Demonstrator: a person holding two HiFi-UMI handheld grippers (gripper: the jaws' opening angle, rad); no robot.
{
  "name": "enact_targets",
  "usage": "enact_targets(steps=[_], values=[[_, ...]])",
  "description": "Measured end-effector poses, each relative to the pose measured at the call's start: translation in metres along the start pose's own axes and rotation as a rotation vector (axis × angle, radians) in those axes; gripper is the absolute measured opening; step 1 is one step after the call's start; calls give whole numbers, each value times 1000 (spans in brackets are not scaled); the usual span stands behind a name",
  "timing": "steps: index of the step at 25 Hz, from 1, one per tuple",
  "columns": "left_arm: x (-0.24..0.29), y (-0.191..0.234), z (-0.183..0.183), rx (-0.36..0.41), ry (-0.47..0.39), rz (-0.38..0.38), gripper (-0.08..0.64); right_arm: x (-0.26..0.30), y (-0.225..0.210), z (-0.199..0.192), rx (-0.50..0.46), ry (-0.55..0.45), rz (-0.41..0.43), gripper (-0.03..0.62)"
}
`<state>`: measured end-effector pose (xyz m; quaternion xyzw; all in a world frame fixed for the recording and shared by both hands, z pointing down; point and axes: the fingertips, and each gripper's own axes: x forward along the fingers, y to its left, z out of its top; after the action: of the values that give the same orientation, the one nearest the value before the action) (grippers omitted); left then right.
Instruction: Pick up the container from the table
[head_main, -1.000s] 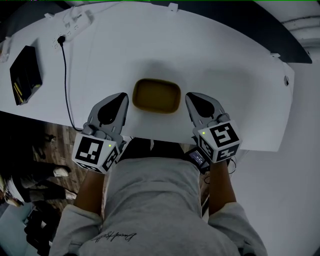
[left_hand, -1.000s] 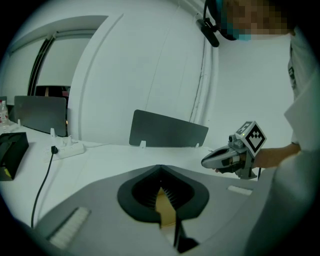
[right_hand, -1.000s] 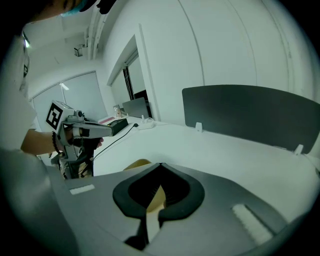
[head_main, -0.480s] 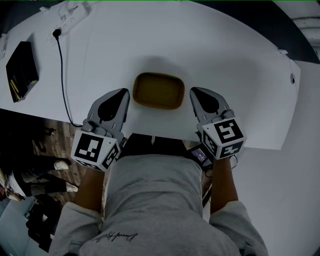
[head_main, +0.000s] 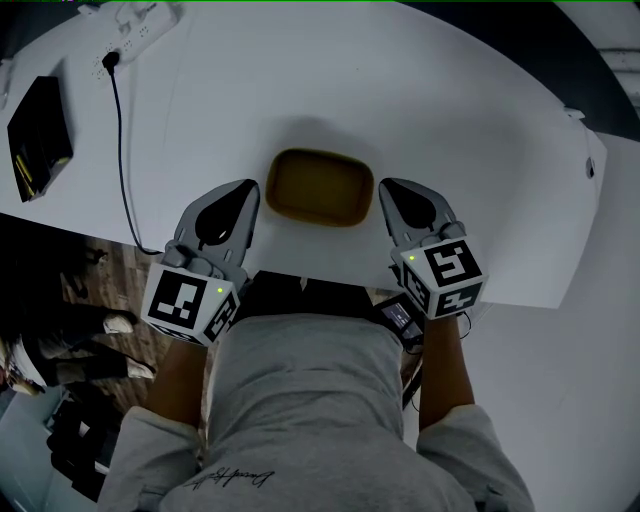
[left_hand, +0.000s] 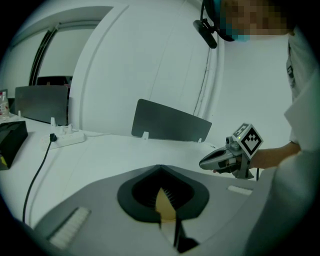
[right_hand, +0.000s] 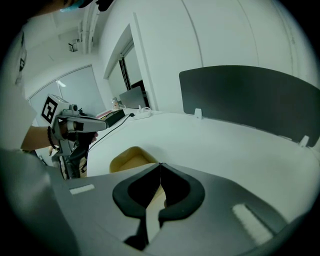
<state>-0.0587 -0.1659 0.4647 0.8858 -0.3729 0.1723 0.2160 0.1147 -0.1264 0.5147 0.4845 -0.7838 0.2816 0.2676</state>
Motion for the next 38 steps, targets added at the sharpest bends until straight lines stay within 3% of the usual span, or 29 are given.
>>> enact_targets(steps=[22,38], values=[[4,12,-24,-31,38,15,0,43,-7,-25,-7,91,4,106],[2,17,-32,-48,46,26,0,62,-8,-38,-1,143,-9,110]])
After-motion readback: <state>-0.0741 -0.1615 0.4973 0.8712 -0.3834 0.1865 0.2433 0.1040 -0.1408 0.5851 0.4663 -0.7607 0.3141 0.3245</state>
